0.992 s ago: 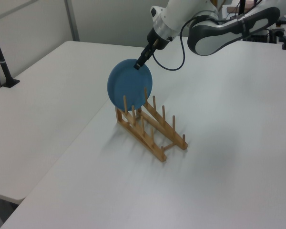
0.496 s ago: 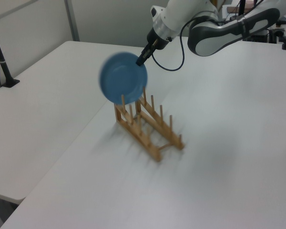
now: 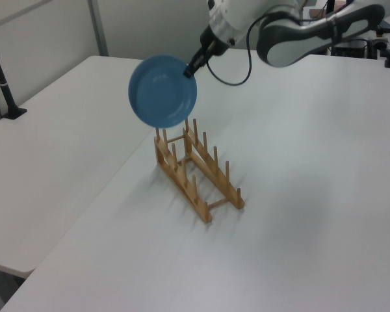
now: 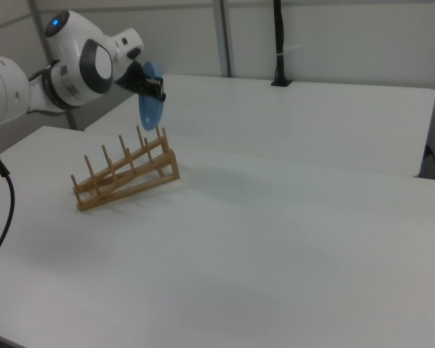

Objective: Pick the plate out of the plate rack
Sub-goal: 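Carry the blue plate away from the rack, tilting it flat, then lower the blue plate flat onto the table beside the rack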

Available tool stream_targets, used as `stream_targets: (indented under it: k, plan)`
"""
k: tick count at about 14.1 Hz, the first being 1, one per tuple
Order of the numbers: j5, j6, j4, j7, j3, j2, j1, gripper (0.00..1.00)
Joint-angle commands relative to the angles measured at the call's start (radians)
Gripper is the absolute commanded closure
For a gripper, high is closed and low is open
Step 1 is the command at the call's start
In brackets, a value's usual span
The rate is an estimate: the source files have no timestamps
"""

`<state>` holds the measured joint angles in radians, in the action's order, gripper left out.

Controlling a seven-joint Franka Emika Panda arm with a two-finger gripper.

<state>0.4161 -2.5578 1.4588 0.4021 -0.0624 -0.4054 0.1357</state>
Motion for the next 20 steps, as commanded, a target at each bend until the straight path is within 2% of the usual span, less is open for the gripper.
stream_targets:
  k: [1, 2, 5, 7, 9, 12, 14, 17, 20]
  plan:
    - [-0.005, 0.034, 0.041, 0.023, 0.006, 0.101, -0.019, 1.00]
    - [-0.020, 0.083, 0.049, 0.015, 0.004, 0.118, -0.031, 1.00]
    - [-0.153, 0.308, 0.041, -0.113, 0.006, 0.160, -0.050, 1.00]
    - [-0.250, 0.449, 0.040, -0.237, 0.007, 0.200, -0.088, 1.00]
    - [-0.322, 0.610, 0.038, -0.392, 0.019, 0.232, -0.131, 1.00]
    - [-0.410, 0.860, 0.014, -0.696, 0.044, 0.234, -0.237, 1.00]
    - [-0.441, 0.944, 0.017, -0.845, 0.091, 0.229, -0.287, 1.00]
    - [-0.473, 0.992, 0.046, -0.969, 0.147, 0.188, -0.353, 1.00]
    - [-0.517, 0.976, 0.072, -1.011, 0.156, 0.116, -0.432, 1.00]
